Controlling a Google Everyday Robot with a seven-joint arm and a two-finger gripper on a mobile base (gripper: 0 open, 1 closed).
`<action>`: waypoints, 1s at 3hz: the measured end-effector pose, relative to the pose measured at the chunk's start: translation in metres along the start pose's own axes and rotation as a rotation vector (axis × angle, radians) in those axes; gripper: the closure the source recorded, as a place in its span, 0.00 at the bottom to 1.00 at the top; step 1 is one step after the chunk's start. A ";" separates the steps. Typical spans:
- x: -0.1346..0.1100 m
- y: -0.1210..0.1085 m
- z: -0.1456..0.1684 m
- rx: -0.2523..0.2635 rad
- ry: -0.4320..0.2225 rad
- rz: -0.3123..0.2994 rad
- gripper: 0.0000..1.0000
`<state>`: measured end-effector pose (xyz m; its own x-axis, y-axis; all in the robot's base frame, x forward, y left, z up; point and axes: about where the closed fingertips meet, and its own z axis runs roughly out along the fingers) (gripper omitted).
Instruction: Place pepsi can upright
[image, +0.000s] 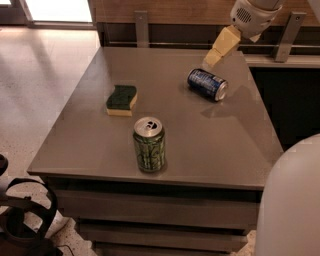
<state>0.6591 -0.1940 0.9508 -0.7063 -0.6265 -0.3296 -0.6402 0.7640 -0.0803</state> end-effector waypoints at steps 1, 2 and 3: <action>-0.010 0.002 0.020 -0.032 0.011 0.008 0.00; -0.019 0.005 0.035 -0.055 0.033 -0.008 0.00; -0.026 0.006 0.047 -0.077 0.039 -0.020 0.00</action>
Offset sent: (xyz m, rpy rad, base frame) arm 0.0239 0.0262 -0.0316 -0.0002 0.1356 0.0516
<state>0.6875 -0.1658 0.9142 -0.7037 -0.6479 -0.2917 -0.6743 0.7383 -0.0131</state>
